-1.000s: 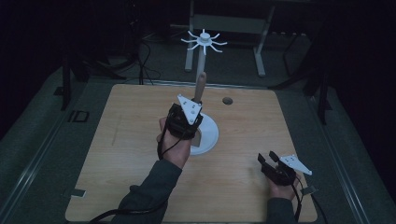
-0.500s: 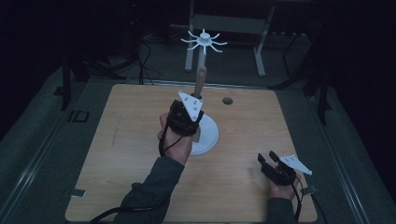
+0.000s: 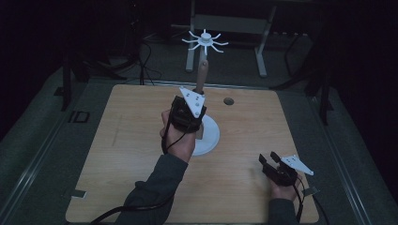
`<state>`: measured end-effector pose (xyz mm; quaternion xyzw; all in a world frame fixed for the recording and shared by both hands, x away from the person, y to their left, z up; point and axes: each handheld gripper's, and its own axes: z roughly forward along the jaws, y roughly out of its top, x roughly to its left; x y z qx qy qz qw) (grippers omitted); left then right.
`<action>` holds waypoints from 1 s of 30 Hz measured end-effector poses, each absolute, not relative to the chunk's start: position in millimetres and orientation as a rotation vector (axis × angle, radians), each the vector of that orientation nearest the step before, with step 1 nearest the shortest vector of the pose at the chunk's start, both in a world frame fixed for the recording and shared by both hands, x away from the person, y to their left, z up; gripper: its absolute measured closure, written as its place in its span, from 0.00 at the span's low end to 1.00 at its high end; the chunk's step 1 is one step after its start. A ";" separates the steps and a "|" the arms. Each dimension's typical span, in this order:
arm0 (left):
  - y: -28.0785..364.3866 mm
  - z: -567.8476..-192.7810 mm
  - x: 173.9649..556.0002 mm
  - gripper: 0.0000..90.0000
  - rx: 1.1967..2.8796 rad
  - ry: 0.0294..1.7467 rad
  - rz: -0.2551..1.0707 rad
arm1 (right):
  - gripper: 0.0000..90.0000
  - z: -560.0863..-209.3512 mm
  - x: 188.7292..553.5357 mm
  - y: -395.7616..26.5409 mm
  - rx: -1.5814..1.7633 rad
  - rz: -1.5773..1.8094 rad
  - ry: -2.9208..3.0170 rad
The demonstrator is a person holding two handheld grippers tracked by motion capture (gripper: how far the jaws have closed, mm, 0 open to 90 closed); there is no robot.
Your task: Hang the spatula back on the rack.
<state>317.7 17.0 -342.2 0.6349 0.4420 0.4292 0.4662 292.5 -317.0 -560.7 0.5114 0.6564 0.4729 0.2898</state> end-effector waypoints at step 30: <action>4.2 -325.7 328.0 0.84 1.544 1.117 1.140 | 0.49 -560.7 292.4 -317.0 1.361 1.261 1.752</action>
